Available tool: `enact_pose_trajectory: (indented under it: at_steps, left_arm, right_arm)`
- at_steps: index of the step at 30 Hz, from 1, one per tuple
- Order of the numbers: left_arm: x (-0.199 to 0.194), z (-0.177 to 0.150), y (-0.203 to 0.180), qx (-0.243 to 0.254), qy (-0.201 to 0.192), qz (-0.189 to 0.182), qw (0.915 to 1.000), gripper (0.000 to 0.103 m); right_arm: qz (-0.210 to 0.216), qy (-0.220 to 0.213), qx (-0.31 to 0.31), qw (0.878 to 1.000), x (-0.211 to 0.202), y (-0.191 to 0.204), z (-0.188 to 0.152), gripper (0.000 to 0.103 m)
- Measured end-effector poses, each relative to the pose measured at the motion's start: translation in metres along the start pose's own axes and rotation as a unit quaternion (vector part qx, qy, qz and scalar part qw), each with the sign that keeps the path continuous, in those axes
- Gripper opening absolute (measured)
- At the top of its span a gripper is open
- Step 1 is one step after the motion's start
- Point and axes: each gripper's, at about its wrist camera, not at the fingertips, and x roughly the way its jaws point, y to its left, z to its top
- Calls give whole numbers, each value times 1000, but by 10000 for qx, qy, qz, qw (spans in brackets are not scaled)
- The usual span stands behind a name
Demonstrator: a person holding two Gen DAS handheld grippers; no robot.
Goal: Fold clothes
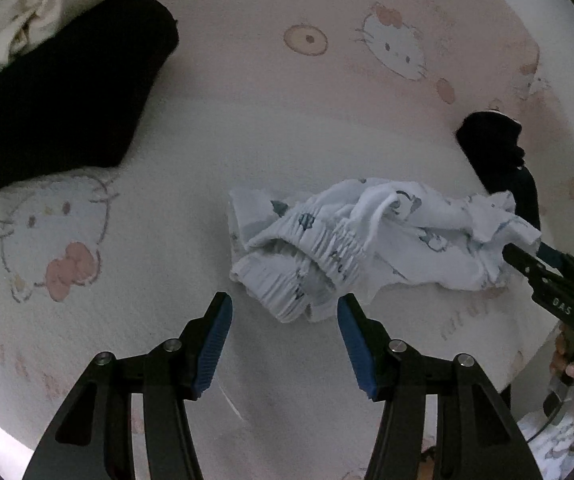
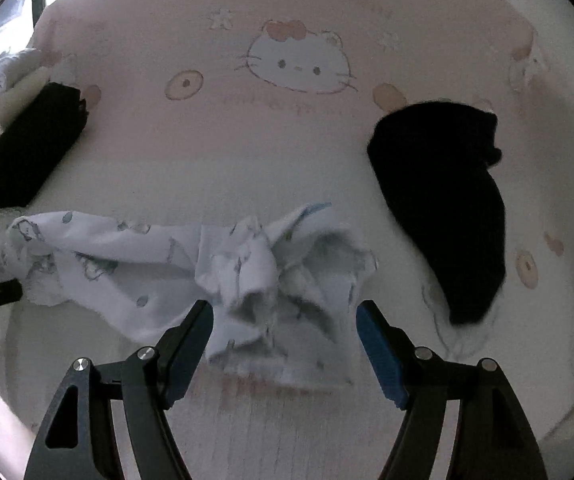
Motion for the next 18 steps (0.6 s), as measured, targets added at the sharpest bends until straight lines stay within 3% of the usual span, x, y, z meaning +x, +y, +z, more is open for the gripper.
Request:
enact_pose_trajectory:
  at_steps: [2,3,4,10,15,18]
  left_arm:
    - [-1,6,0,43,-56,92,9999,52]
    - [0,10,-1,44,-86,142,9999,52]
    - [1,14,-2,40,-116,193,9997,52]
    - [6,36,4,-50,-154,415,9990,52]
    - [27,49,18,-136,51,596,9981,54]
    - [38,53,31,-414,263,443,9978,54]
  right_arm:
    - [61,-2,186,9998,4,-10,3,59]
    - [121,-20,303,9995,5,-15,6,43]
    - [206,-64,430,9988,6,-21,11,40]
    - [273,98,715,9970,39,-47,28,39]
    - [262,374,1025,9937,67,-70,34,39]
    - [349,431,1164,9916,76,-80,35,39]
